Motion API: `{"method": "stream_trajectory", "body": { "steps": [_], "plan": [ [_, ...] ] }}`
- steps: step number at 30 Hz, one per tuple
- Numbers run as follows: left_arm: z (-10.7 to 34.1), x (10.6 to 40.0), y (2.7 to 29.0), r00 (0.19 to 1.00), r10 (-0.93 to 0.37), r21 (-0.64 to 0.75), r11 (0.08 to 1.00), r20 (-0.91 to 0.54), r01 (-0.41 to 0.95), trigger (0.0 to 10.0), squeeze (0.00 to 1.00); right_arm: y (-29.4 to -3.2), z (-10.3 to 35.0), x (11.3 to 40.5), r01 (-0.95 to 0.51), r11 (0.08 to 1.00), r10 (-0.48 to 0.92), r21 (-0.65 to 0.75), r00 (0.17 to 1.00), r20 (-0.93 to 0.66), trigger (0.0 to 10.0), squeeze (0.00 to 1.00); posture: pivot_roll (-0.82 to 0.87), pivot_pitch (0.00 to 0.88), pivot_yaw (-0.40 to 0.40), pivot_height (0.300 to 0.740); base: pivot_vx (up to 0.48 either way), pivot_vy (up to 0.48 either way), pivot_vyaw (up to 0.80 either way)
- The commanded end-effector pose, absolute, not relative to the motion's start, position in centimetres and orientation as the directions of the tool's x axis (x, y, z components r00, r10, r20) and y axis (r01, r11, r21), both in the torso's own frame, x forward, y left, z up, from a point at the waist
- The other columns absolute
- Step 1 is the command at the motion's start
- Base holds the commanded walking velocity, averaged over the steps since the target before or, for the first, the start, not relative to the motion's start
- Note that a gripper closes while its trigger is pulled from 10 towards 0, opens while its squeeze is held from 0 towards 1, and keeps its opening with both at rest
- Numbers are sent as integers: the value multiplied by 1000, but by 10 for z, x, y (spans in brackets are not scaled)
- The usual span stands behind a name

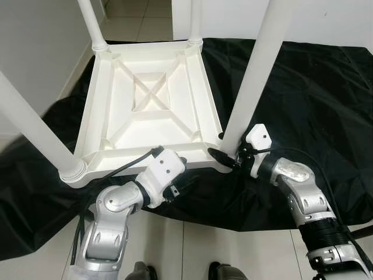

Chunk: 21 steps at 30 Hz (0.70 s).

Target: Building children table

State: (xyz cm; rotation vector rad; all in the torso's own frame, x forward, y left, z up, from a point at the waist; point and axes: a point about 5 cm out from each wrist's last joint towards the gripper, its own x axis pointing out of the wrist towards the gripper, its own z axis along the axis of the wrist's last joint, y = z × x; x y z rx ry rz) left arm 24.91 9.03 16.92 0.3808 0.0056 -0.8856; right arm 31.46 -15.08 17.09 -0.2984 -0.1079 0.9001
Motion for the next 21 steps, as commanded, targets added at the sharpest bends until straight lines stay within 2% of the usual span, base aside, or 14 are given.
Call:
{"method": "stream_trajectory", "body": {
  "steps": [1,2,3,9,13,16,19,21],
  "plan": [
    [171,251,99,756,-644,355,684,-119,638,10000,0,-150,156,310,-796,552,806,-249,586,-88,0,0,-33,146,43,740,0,0,0],
    [171,250,98,755,-644,354,683,-121,639,10000,0,-149,154,309,-801,549,808,-238,582,-95,4314,0,-33,146,43,740,0,0,0],
    [171,250,98,755,-645,354,682,-122,640,10000,0,-149,153,308,-803,548,809,-233,580,-97,10000,0,-32,147,44,740,0,0,0],
    [171,250,99,756,-641,356,682,-128,639,10000,0,-145,153,304,-787,587,793,-190,606,-60,10000,0,-41,153,40,740,0,0,0],
    [171,250,99,758,-640,353,686,-125,637,10000,0,-143,153,301,-735,650,739,-195,671,-64,10000,0,-52,158,42,740,0,0,0],
    [171,251,99,758,-640,352,687,-122,636,10000,0,-140,156,295,-629,754,639,-191,769,-10,10000,0,-60,159,42,740,0,0,0],
    [171,251,99,758,-640,352,687,-122,636,10000,0,-140,156,295,-629,754,639,-191,769,-10,10000,0,-60,159,42,740,0,0,0],
    [171,251,99,758,-641,354,686,-121,636,10000,0,-132,156,285,-522,837,534,-162,844,41,10000,0,-70,166,40,740,0,0,0]
  ]
}}
